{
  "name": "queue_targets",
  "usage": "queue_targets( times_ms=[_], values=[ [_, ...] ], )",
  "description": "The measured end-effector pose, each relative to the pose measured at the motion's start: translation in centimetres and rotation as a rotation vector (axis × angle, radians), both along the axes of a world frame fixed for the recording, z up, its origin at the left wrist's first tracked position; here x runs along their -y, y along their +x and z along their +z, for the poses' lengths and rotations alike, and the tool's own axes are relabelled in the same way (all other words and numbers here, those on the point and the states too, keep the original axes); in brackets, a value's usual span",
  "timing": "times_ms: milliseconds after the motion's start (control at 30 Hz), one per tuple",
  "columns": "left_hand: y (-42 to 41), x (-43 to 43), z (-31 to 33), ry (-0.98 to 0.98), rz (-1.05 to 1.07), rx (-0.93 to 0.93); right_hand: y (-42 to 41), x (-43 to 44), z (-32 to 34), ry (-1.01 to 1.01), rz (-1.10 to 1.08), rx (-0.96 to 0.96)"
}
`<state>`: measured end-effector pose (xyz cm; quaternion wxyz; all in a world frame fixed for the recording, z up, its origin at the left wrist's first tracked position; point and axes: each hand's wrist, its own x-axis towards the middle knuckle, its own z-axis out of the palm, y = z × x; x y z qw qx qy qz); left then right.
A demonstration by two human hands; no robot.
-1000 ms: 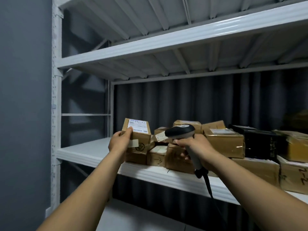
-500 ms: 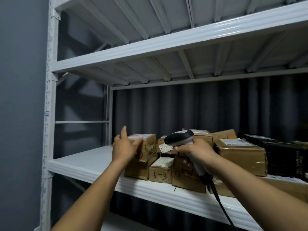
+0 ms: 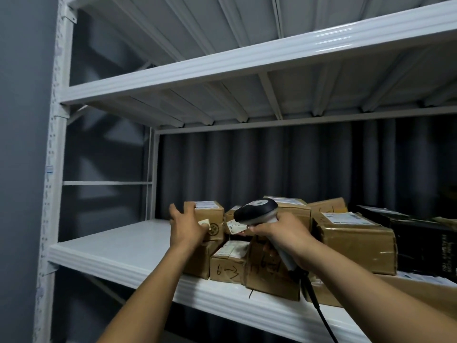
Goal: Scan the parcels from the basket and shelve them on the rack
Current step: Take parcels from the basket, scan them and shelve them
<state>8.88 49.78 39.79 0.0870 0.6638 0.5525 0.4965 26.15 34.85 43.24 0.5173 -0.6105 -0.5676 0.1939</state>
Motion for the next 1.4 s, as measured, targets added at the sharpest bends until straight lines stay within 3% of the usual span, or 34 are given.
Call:
queue_targets(
  times_ms=[167, 267, 633, 867, 967, 1200, 1400],
  values=[
    [1.9, -0.1, -0.1, 0.207, 0.209, -0.189, 0.5, -0.4, -0.2, 0.022, 0.02, -0.003],
    [3.2, -0.1, -0.2, 0.201, 0.271, -0.303, 0.5, -0.5, -0.4, 0.034, 0.009, 0.004],
    [2.0, -2.8, -0.5, 0.139, 0.161, -0.273, 0.1, -0.1, -0.2, 0.059, -0.046, 0.011],
    [4.1, -1.5, -0.2, 0.18, 0.354, -0.336, -0.1, 0.7, -0.2, 0.051, -0.023, -0.037],
    [4.4, -1.4, -0.3, 0.171, 0.306, -0.272, 0.5, 1.5, -0.1, 0.051, -0.008, -0.056],
    [1.9, -3.0, -0.1, 0.203, -0.048, -0.169, 2.8, 2.9, -0.1, 0.11, 0.044, -0.191],
    [1.2, -1.4, -1.2, 0.211, 0.045, -0.135, 4.3, 3.0, -0.7, 0.091, 0.074, -0.223]
  ],
)
